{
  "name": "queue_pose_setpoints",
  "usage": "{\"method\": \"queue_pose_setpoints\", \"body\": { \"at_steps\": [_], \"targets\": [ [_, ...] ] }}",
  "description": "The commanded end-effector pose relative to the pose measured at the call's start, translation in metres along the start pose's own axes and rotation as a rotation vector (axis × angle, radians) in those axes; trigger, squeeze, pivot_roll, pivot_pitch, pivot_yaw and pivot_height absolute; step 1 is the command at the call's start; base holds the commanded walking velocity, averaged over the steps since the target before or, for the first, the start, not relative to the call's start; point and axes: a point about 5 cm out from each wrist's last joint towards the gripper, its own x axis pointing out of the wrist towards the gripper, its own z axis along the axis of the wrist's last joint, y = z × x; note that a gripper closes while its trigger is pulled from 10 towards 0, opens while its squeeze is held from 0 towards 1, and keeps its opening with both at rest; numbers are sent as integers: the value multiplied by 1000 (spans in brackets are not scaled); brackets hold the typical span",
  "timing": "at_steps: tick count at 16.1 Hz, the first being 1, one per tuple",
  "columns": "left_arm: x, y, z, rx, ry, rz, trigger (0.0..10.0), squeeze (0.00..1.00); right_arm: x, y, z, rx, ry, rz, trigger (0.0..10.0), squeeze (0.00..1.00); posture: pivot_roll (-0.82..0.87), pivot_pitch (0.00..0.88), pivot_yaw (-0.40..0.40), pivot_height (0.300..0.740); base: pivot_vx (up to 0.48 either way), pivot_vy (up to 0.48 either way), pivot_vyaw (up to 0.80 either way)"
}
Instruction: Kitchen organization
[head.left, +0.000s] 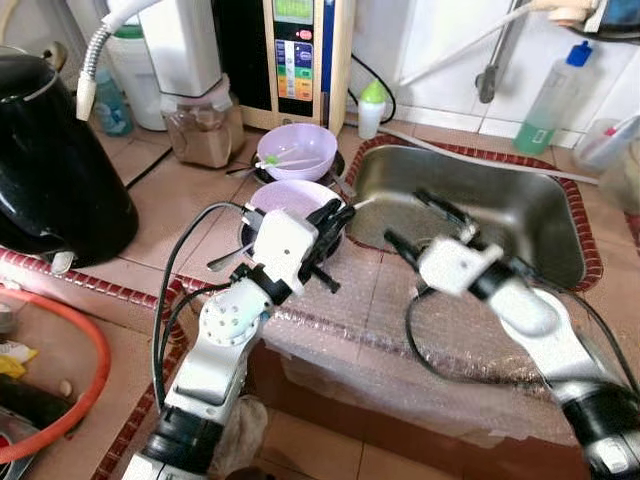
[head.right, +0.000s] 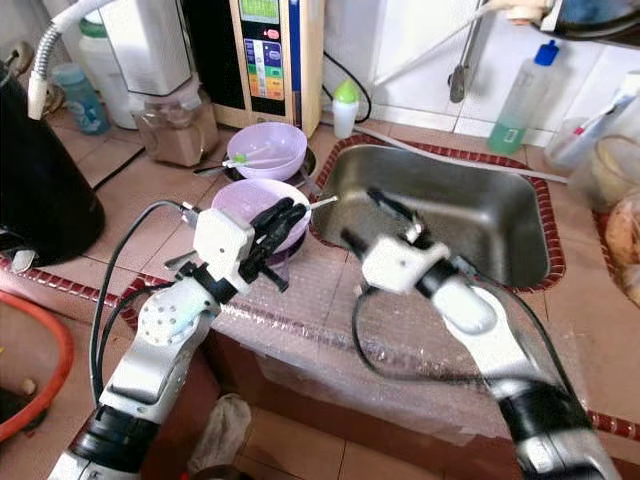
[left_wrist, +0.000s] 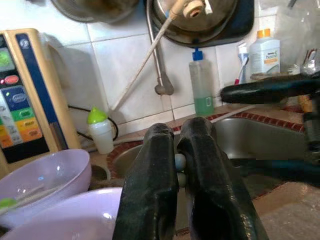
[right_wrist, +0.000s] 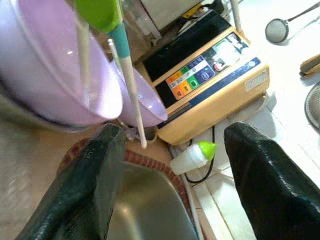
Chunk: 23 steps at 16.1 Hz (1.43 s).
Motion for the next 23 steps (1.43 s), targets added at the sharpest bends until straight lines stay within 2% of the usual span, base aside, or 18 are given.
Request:
{"method": "queue_pose_setpoints", "body": {
  "at_steps": [1,6,7,10,15,16,17,18,19,23],
  "targets": [
    [5,-4,2,-3,-4,-37,4275,0,5,3,1,-16,-11,9,10000,0,-26,0,57,740,0,0,0],
    [13,-4,5,-3,-18,-49,4275,0,26,9,3,-17,-36,16,10000,0,-20,0,53,740,0,0,0],
    [13,-6,4,-6,-17,-54,4353,0,33,11,3,-15,-42,-3,0,0,-20,0,53,740,0,0,0],
    [12,-7,3,-5,-13,-57,4314,0,39,11,2,-21,-40,-21,0,0,-18,0,52,740,0,0,0],
    [7,-3,0,16,5,-40,5176,0,51,17,3,8,-46,-54,0,0,-13,0,48,740,0,0,0],
    [6,-2,0,22,11,-34,6353,0,51,18,3,14,-48,-60,0,0,-12,0,47,740,0,0,0],
    [4,0,0,26,10,-28,8000,0,53,19,4,17,-55,-68,0,0,-11,0,46,740,0,0,0],
    [4,1,0,27,11,-25,8000,0,54,19,5,19,-59,-71,0,0,-12,0,47,740,0,0,0],
    [3,1,0,32,13,-21,9569,0,55,20,6,21,-64,-75,0,0,-12,0,46,740,0,0,0],
    [1,3,-1,58,17,-23,9922,0,56,21,6,26,-72,-79,0,0,-11,0,39,740,0,0,0]
  ]
}}
